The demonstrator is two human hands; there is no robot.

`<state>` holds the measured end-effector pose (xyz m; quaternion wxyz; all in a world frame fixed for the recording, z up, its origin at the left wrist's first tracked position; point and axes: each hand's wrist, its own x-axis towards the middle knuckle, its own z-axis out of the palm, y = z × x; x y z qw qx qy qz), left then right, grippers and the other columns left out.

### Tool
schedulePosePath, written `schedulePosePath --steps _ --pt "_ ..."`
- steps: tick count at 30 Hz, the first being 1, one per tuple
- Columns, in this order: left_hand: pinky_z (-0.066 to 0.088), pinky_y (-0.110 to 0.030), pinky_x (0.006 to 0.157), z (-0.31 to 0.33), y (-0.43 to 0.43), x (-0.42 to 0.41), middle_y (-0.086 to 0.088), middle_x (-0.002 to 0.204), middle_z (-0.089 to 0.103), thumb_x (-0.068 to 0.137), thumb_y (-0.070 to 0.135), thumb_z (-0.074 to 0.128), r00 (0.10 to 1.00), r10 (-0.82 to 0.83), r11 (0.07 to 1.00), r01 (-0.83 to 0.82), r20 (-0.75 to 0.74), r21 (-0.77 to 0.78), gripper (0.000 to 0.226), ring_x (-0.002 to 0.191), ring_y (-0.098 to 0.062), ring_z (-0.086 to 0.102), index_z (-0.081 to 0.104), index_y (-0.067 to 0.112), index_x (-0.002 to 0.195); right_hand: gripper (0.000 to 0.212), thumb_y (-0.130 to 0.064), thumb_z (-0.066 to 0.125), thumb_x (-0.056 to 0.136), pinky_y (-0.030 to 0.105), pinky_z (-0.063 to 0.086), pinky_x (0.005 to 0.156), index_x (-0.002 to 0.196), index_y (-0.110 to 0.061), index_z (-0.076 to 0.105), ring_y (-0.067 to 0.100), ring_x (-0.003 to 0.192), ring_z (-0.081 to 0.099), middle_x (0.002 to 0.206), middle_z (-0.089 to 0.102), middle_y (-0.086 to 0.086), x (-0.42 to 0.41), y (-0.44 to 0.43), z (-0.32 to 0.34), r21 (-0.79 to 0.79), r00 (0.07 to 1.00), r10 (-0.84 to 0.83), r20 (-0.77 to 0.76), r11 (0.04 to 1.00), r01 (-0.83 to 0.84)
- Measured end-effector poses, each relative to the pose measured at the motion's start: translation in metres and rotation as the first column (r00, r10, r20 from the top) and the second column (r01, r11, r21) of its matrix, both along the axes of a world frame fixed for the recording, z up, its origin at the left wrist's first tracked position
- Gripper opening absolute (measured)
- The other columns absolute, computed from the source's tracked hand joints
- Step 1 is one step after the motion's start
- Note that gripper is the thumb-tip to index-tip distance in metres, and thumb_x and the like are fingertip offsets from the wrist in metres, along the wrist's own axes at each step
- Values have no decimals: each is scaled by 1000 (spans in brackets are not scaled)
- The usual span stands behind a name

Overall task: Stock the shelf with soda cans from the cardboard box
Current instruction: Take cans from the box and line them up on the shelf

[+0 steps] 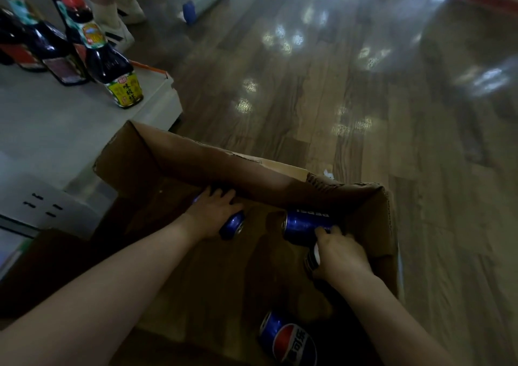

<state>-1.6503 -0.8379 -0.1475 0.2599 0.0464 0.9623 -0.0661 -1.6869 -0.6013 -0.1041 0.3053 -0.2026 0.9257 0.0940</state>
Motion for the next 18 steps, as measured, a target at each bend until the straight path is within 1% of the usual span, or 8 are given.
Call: schedulePosePath --steps 2,4,6,8,11,14,18 --pt "18 -48 113 1 -1 4 -9 150 17 80 32 67 999 23 999 -23 27 29 77 135 -32 25 24 29 144 68 -26 66 85 36 47 92 140 -20 27 31 124 41 140 34 10 0 0 1 -30 1000 2 -1 1000 -2" --pt "22 -50 111 4 -2 8 -9 151 16 78 37 68 996 32 998 -37 86 57 80 137 -33 23 24 30 144 70 -28 68 82 35 48 90 139 -21 27 31 124 41 138 35 9 2 1 3 -63 1000 22 -18 998 -23" --pt "22 -52 111 11 -4 13 -8 153 15 77 40 70 989 41 996 -53 145 76 82 139 -32 21 24 32 144 71 -30 69 80 34 49 87 138 -22 28 30 122 41 137 36 8 6 -1 6 -101 998 59 -38 993 -62" --pt "19 -52 112 20 -7 20 -7 154 14 76 39 71 983 67 992 -83 170 91 84 140 -31 20 22 33 144 72 -34 70 79 33 49 86 138 -24 30 29 120 43 136 36 7 12 -5 10 -149 994 91 -65 984 -100" --pt "14 -52 113 37 -11 34 -6 154 15 76 40 70 989 68 994 -78 129 77 85 140 -29 18 21 33 145 74 -39 69 79 33 47 89 139 -26 27 27 121 42 139 32 5 19 -16 19 -225 983 139 -117 961 -163" --pt "16 -49 114 61 -21 49 -5 153 15 75 42 71 995 89 994 -91 45 61 87 140 -27 18 19 34 145 78 -41 69 78 32 46 92 141 -28 25 24 123 42 139 33 1 23 -29 34 -300 975 169 -141 932 -205" --pt "19 -45 113 107 -35 69 -7 154 12 76 42 68 990 131 991 -131 -51 18 88 139 -26 19 15 33 146 73 -43 70 75 25 41 82 134 -32 29 18 112 45 126 40 -5 27 -51 67 -379 957 221 -190 882 -279"
